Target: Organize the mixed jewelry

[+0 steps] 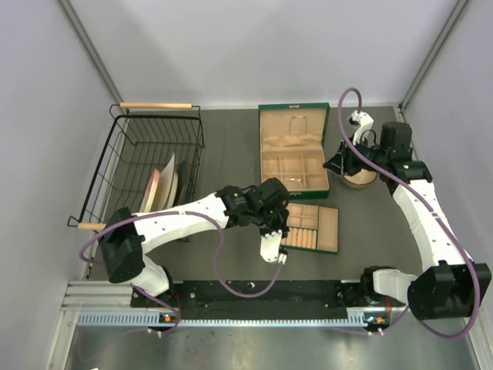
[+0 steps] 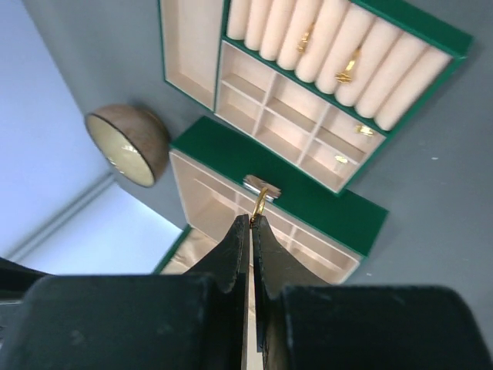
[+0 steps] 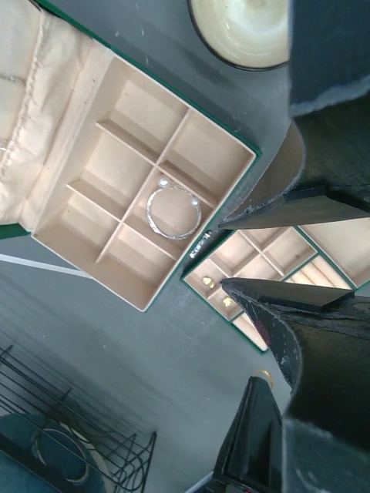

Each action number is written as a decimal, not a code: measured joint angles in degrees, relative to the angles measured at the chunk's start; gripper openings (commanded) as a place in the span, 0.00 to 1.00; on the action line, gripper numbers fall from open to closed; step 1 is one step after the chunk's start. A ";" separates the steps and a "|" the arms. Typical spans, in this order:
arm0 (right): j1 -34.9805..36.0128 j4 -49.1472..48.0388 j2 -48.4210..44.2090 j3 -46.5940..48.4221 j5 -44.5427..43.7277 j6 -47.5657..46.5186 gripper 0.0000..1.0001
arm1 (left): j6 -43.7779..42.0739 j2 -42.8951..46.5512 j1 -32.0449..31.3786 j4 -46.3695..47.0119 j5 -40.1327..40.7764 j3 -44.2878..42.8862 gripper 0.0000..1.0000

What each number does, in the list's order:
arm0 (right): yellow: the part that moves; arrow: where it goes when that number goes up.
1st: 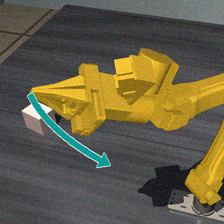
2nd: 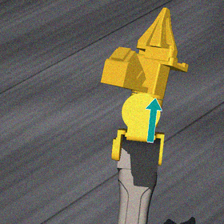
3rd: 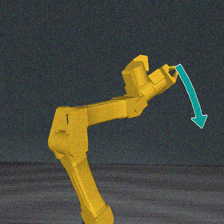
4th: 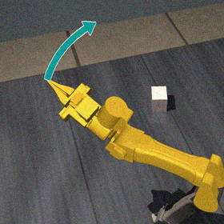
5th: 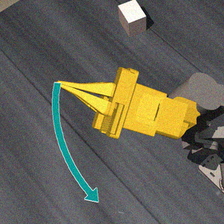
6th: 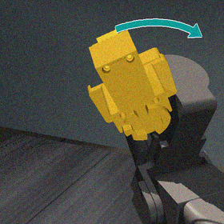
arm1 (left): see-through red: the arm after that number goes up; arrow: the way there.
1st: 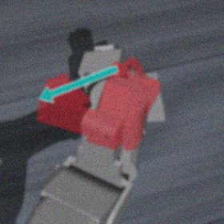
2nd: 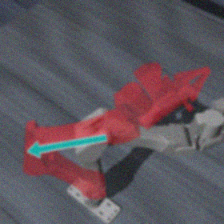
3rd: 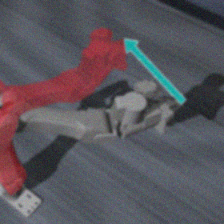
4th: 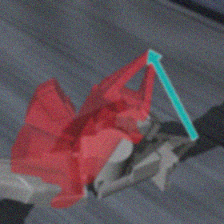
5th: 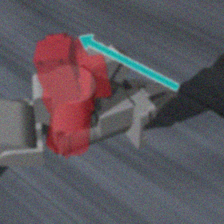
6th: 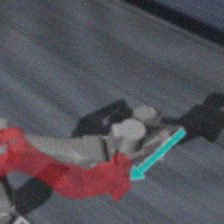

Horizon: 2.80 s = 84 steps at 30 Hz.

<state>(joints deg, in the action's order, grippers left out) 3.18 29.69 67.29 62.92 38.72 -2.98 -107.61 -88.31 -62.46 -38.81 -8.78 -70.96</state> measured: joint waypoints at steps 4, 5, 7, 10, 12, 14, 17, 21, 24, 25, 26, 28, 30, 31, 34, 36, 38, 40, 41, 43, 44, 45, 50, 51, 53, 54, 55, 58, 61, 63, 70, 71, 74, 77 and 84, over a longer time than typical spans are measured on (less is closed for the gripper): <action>0.00 -0.02 0.00 -1.05 1.73 -0.39 0.32 | -3.41 -1.31 0.83 4.33 -3.02 1.05 0.00; 0.00 -0.09 0.00 -1.09 2.05 -0.46 0.32 | -3.87 -1.64 1.18 5.05 -3.74 1.66 0.00; 0.00 -0.11 0.00 -1.09 2.54 -0.48 0.32 | -4.63 -1.99 1.95 6.32 -4.87 3.21 0.00; 0.00 -0.13 0.00 -1.09 3.39 -0.48 0.32 | -5.18 -2.21 3.13 7.21 -6.03 5.90 0.00; 0.00 -0.15 0.02 -1.09 3.87 -0.46 0.32 | -5.31 -2.21 3.78 7.52 -6.86 7.41 0.00; 0.00 -0.17 0.17 -1.09 4.28 -0.46 0.32 | -5.44 -2.21 4.35 8.02 -7.23 8.92 0.00; 0.00 -0.35 0.90 -1.09 4.79 -0.46 0.32 | -5.62 -2.21 4.79 8.70 -7.82 10.60 0.00; 0.00 -0.39 1.79 -1.09 5.16 -0.42 0.32 | -5.90 -2.21 4.96 11.45 -8.94 13.11 0.00; 0.00 -0.52 1.92 -1.09 5.22 -0.37 0.32 | -6.08 -2.21 5.11 13.20 -9.86 15.21 0.00; 0.00 -0.55 1.92 -1.09 5.31 -0.37 0.32 | -6.10 -2.21 5.11 13.62 -9.99 15.72 0.00; 0.00 -0.55 1.95 -1.09 5.35 -0.35 0.32 | -6.12 -2.21 5.11 14.19 -10.23 16.28 0.00; 0.00 -0.57 2.03 -1.09 5.46 -0.28 0.32 | -6.14 -2.21 5.14 15.30 -10.62 17.29 0.00; 0.00 -0.57 2.25 -1.09 5.57 -0.26 0.32 | -6.14 -2.23 5.16 16.41 -10.97 17.97 0.00; 0.00 -0.55 2.38 -1.09 5.60 -0.26 0.32 | -6.14 -2.23 5.20 16.92 -11.15 18.12 0.00; 0.00 -0.55 2.71 -1.11 5.64 -0.24 0.32 | -6.16 -2.51 5.38 18.80 -11.37 18.21 0.00; 0.00 -0.55 2.78 -1.11 5.75 -0.24 0.32 | -6.16 -3.08 5.44 20.09 -11.37 18.25 0.00; 0.00 -0.59 2.75 -1.11 5.95 -0.24 0.32 | -6.16 -3.82 5.57 21.11 -11.34 18.47 0.00; 0.00 -0.57 2.78 -1.11 5.99 -0.24 0.31 | -6.19 -4.37 5.68 21.79 -11.32 18.91 0.00; 0.00 -0.59 2.78 -1.11 6.01 -0.24 0.31 | -6.19 -4.52 5.70 21.86 -11.32 19.10 0.00; 0.00 -0.57 2.78 -1.11 6.03 -0.24 0.31 | -6.19 -4.76 5.75 22.18 -11.17 19.39 0.00; 0.00 -0.57 2.78 -1.11 6.08 -0.24 0.31 | -6.21 -4.81 5.77 22.27 -11.13 19.47 0.00; 0.00 -0.57 2.78 -1.11 6.14 -0.24 0.31 | -6.21 -4.83 5.79 22.43 -11.08 19.65 0.00; 0.00 -0.57 2.75 -1.14 6.40 -0.24 0.31 | -6.32 -4.83 5.90 22.73 -11.02 20.20 0.00; 0.00 -0.57 2.75 -1.14 6.40 -0.24 0.31 | -6.32 -4.83 5.95 22.84 -10.95 20.35 0.00; 0.00 -0.57 2.78 -1.14 6.43 -0.22 0.31 | -6.34 -4.83 6.12 23.02 -10.88 20.72 0.00; 0.00 -0.57 2.78 -1.14 6.43 -0.22 0.31 | -6.34 -4.83 6.21 23.02 -10.88 20.94 0.00; 0.00 -0.57 2.78 -1.16 6.43 -0.22 0.31 | -6.34 -4.83 6.32 23.06 -10.91 21.05 0.00; 0.00 -0.70 2.78 -1.36 6.43 -0.22 0.31 | -6.34 -4.83 6.64 23.32 -10.99 21.14 0.00; 0.00 -0.76 2.97 -1.40 6.47 -0.17 0.31 | -6.36 -4.83 7.06 23.43 -11.23 21.16 0.00; 0.00 -0.76 3.13 -1.40 6.47 -0.02 0.31 | -6.36 -4.81 7.28 23.69 -11.41 21.27 0.00; 0.00 -0.79 3.37 -1.42 6.47 0.07 0.31 | -6.38 -4.83 7.34 24.79 -12.07 22.01 0.00; 0.00 -0.79 3.37 -1.42 6.47 0.07 0.31 | -6.38 -4.83 7.37 25.03 -12.24 22.16 0.00; 0.00 -0.79 3.37 -1.42 6.49 0.07 0.31 | -6.40 -4.83 7.43 25.35 -12.68 22.45 0.00; 0.00 -0.79 3.37 -1.42 6.47 0.07 0.31 | -6.43 -4.83 7.45 25.73 -12.90 22.80 0.00; -0.50 -0.79 3.37 -1.42 6.56 0.09 0.31 | -6.58 -4.83 7.43 26.91 -12.85 23.63 0.00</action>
<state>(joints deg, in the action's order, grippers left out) 2.68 28.91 70.65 61.49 45.28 -2.90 -114.19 -93.14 -55.02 -11.90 -21.63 -47.33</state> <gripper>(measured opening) 0.313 0.031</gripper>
